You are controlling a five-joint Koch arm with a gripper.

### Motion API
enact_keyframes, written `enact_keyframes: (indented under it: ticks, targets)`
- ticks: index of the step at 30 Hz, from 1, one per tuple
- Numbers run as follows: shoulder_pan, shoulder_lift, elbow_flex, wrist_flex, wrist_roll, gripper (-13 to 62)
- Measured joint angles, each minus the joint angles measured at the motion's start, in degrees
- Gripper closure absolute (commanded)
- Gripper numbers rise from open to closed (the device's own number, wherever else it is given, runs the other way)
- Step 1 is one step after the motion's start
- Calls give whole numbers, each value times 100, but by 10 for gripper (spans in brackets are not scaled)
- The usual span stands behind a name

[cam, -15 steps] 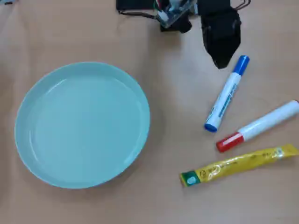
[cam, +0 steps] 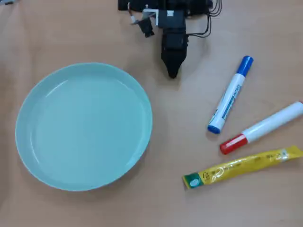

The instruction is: Pick up the red pen.

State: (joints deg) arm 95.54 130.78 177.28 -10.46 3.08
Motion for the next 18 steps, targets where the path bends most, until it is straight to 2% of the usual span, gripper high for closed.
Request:
enact_keyframes:
  ticks: [18]
  targets:
    - [-26,0,0,0,-44,559]
